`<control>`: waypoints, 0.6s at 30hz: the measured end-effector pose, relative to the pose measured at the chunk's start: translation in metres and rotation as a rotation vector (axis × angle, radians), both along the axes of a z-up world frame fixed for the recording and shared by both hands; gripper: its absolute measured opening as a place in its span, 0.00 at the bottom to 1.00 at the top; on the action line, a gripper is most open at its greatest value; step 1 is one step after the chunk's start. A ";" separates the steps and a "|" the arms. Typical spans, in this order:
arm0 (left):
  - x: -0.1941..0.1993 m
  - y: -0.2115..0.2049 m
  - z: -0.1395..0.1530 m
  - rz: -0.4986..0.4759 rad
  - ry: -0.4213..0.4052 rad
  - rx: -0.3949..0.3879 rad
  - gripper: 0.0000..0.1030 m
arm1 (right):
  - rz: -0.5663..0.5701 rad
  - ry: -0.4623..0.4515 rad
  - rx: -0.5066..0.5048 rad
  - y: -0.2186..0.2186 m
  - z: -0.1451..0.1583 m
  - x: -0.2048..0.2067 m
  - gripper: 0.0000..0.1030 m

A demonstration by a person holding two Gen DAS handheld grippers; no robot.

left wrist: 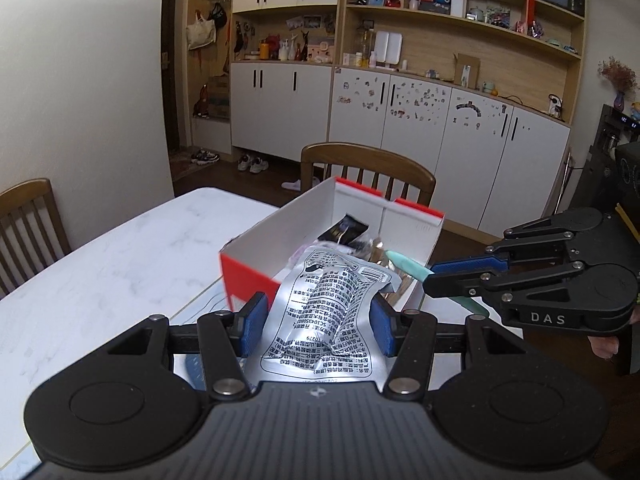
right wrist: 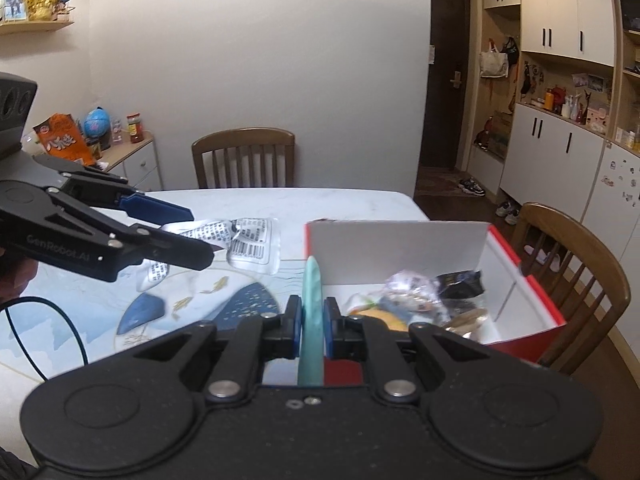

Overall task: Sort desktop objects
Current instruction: 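Carry the green stick and silver sachet over the red shoebox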

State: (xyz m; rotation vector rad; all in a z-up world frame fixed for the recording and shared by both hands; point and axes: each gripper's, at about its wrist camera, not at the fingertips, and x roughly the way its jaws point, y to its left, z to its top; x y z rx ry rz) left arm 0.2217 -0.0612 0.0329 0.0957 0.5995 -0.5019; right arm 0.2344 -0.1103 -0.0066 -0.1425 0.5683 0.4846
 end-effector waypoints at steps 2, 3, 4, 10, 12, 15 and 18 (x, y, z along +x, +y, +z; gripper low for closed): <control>0.004 -0.009 0.001 0.001 -0.001 0.000 0.51 | -0.007 -0.002 -0.001 -0.009 0.002 0.005 0.10; 0.006 -0.014 0.001 0.001 -0.002 0.000 0.51 | -0.010 -0.003 -0.002 -0.013 0.003 0.008 0.10; 0.008 -0.018 0.001 0.002 -0.003 0.001 0.51 | -0.012 -0.004 -0.007 -0.017 0.003 0.011 0.10; 0.022 -0.042 0.000 0.010 -0.005 0.004 0.51 | -0.023 -0.007 -0.028 -0.038 0.004 0.029 0.10; 0.026 -0.049 -0.001 0.014 -0.004 0.006 0.51 | -0.025 -0.008 -0.030 -0.045 0.004 0.035 0.10; 0.034 -0.059 -0.004 0.022 -0.002 0.010 0.51 | -0.020 -0.010 -0.035 -0.055 0.004 0.045 0.10; 0.043 -0.069 -0.007 0.030 0.004 0.014 0.51 | -0.014 -0.012 -0.036 -0.064 0.003 0.055 0.10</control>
